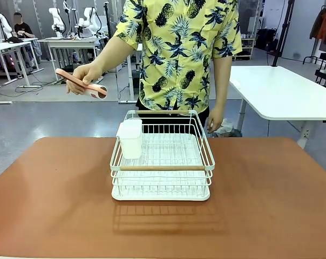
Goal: Clean the table.
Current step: Pick up the Lint Roller when the human hands it over.
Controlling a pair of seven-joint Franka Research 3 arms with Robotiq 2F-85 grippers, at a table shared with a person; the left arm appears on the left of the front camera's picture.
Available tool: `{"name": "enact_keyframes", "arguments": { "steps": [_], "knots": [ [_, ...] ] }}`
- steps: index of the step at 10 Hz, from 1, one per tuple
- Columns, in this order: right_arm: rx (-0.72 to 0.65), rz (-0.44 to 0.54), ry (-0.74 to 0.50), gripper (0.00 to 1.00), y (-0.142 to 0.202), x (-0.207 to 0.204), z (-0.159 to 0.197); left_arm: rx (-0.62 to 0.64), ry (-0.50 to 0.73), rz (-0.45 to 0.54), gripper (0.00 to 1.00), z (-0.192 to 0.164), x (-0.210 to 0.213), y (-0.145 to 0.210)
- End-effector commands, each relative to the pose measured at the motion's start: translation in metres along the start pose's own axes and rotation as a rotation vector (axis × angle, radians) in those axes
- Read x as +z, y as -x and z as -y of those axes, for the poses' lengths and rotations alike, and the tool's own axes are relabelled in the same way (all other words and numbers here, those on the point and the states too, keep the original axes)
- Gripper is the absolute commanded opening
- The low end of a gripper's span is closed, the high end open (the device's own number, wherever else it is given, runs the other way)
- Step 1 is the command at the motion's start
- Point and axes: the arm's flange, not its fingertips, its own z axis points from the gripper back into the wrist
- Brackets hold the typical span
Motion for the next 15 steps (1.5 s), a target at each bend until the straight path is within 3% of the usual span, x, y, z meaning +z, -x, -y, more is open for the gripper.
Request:
{"name": "enact_keyframes", "arguments": {
  "steps": [1, 2, 4, 7, 11, 15],
  "knots": [
    [0.01, -0.001, -0.006, 1.0, 0.001, 0.002, -0.003, 0.223, -0.025, 0.008, 1.0, 0.013, -0.009, -0.011],
    [0.01, -0.001, -0.006, 1.0, 0.001, 0.002, -0.003, 0.313, -0.099, 0.082, 1.0, 0.03, -0.022, -0.013],
    [0.01, -0.001, -0.006, 1.0, 0.001, 0.002, -0.003, 0.382, -0.16, 0.085, 1.0, 0.064, -0.053, -0.008],
    [0.01, -0.001, -0.006, 1.0, 0.001, 0.002, -0.003, 0.462, -0.178, 0.177, 1.0, 0.102, -0.092, -0.012],
    [0.01, -0.001, -0.006, 1.0, 0.001, 0.002, -0.003, 0.476, -0.215, 0.167, 1.0, 0.12, -0.153, 0.008],
    [0.01, -0.001, -0.006, 1.0, 0.001, 0.002, -0.003, 0.433, -0.231, 0.111, 1.0, 0.121, -0.179, 0.026]
  ]
}}
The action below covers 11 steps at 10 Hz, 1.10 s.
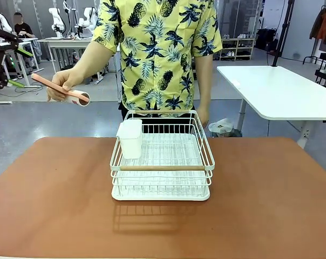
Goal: Clean the table.
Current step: Pick up the Lint Roller when the human hands it over.
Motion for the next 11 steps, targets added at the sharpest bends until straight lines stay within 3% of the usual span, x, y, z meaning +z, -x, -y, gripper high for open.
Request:
{"name": "enact_keyframes", "arguments": {
  "steps": [1, 11],
  "knots": [
    [0.009, 0.0, -0.008, 1.0, 0.002, 0.003, -0.003, -0.006, 0.011, 0.013, 1.0, -0.006, -0.003, 0.006],
    [0.009, 0.0, -0.008, 1.0, 0.002, 0.003, -0.003, -0.055, -0.046, -0.019, 1.0, -0.013, -0.02, 0.016]
  ]
}}
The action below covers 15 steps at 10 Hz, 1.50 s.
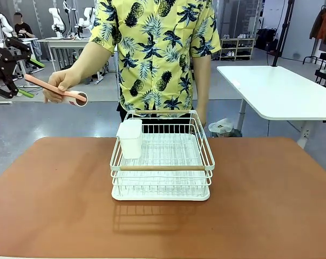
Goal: Clean the table.
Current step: Pick up the Lint Roller when the human hands it over.
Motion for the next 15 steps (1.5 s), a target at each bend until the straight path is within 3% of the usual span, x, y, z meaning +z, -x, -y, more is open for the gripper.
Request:
{"name": "enact_keyframes", "arguments": {
  "steps": [1, 5, 6, 7, 8, 9, 10, 11, 12, 13, 14, 15],
  "knots": [
    [0.009, 0.0, -0.008, 1.0, 0.0015, 0.0026, -0.0027, -0.028, 0.0, 0.016, 1.0, -0.0022, -0.0009, 0.0009],
    [0.009, 0.0, -0.008, 1.0, 0.0015, 0.0026, -0.0027, -0.028, -0.002, 0.014, 1.0, -0.0013, -0.001, 0.001],
    [0.009, 0.0, -0.008, 1.0, 0.0015, 0.0026, -0.0027, -0.03, 0.011, 0.01, 0.84, -0.0012, -0.0018, 0.0013],
    [0.009, 0.0, -0.008, 1.0, 0.0015, 0.0026, -0.0027, -0.027, 0.014, 0.002, 0.81, -0.0007, -0.0016, 0.0027],
    [0.009, 0.0, -0.008, 1.0, 0.0015, 0.0026, -0.0027, -0.03, 0.018, 0.003, 0.64, -0.0005, -0.0013, 0.0033],
    [0.009, 0.0, -0.008, 1.0, 0.0015, 0.0026, -0.0027, -0.028, 0.021, 0.003, 0.61, -0.0005, -0.0011, 0.0031],
    [0.009, 0.0, -0.008, 1.0, 0.0015, 0.0026, -0.0027, -0.029, 0.019, 0.003, 0.45, -0.0007, -0.0012, 0.0028],
    [0.009, 0.0, -0.008, 1.0, 0.0015, 0.0026, -0.0027, -0.031, 0.018, 0.004, 0.42, -0.0009, -0.0013, 0.0029],
    [0.009, 0.0, -0.008, 1.0, 0.0015, 0.0026, -0.0027, -0.03, 0.019, 0.004, 0.25, -0.0007, -0.0014, 0.0031],
    [0.009, 0.0, -0.008, 1.0, 0.0015, 0.0026, -0.0027, -0.034, 0.018, 0.005, 0.22, -0.0008, -0.0018, 0.0037],
    [0.009, 0.0, -0.008, 1.0, 0.0015, 0.0026, -0.0027, -0.033, 0.019, 0.005, 0.05, -0.0008, -0.0016, 0.0034],
    [0.009, 0.0, -0.008, 1.0, 0.0015, 0.0026, -0.0027, -0.029, 0.021, 0.003, 0.02, -0.0005, -0.0014, 0.0033]
  ]
}}
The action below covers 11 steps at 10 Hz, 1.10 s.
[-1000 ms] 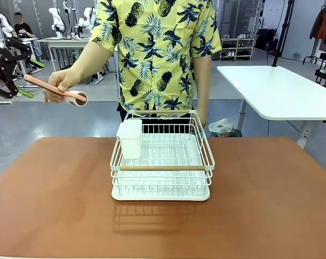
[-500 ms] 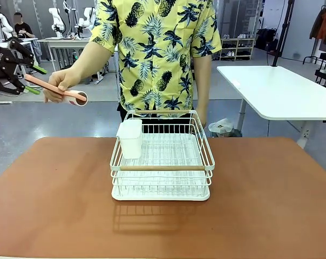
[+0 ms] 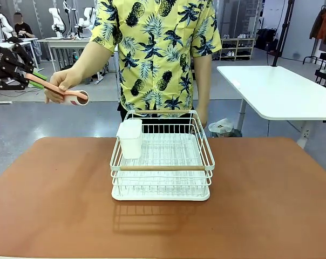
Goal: Clean the table.
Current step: Pick up the Lint Roller when the human hands it over.
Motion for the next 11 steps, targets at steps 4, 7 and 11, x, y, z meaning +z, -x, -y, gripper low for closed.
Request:
{"name": "enact_keyframes", "arguments": {
  "steps": [4, 7, 11],
  "knots": [
    [0.009, 0.0, -0.008, 1.0, 0.0015, 0.0026, -0.0027, 0.0, 0.0, 0.0, 0.0, 0.0, 0.0001, 0.0],
    [0.009, 0.0, -0.008, 1.0, 0.0015, 0.0026, -0.0027, 0.0, 0.0, 0.0, 0.0, 0.0, 0.0001, 0.0],
    [0.009, 0.0, -0.008, 1.0, 0.0015, 0.0026, -0.0027, 0.0, 0.0, 0.0, 0.0, 0.0, 0.0001, 0.0]
  ]
}}
